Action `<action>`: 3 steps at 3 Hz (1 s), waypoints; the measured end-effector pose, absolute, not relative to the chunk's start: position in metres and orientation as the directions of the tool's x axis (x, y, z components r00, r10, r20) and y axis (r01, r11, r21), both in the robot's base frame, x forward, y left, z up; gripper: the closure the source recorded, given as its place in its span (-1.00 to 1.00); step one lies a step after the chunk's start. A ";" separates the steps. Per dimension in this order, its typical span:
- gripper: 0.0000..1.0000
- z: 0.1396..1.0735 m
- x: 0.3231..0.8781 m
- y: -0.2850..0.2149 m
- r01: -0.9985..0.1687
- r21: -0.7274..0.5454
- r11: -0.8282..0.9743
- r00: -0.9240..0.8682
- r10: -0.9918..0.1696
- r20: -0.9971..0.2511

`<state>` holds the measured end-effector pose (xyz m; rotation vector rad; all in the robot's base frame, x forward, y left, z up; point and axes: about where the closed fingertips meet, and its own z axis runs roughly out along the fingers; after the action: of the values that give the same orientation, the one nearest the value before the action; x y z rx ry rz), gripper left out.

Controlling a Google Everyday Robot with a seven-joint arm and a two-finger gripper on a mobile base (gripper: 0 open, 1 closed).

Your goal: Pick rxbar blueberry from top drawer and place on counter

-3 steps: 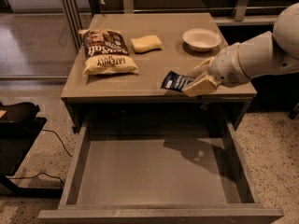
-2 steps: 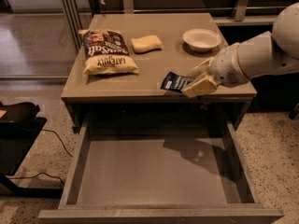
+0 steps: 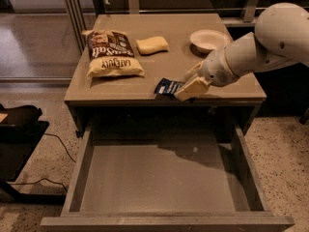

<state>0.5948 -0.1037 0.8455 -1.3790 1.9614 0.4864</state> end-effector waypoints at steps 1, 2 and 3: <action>1.00 0.840 0.635 -0.107 -0.905 -0.065 0.420 -0.247 -0.643 -0.725; 1.00 0.831 0.669 -0.119 -0.877 -0.074 0.475 -0.277 -0.626 -0.729; 1.00 0.823 0.691 -0.134 -0.846 -0.079 0.527 -0.309 -0.606 -0.732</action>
Offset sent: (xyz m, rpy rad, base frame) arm 0.1144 -0.0369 -0.0223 0.0283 -0.0284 -0.1992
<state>0.6906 -0.1342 0.8233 -1.1769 2.0355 0.4186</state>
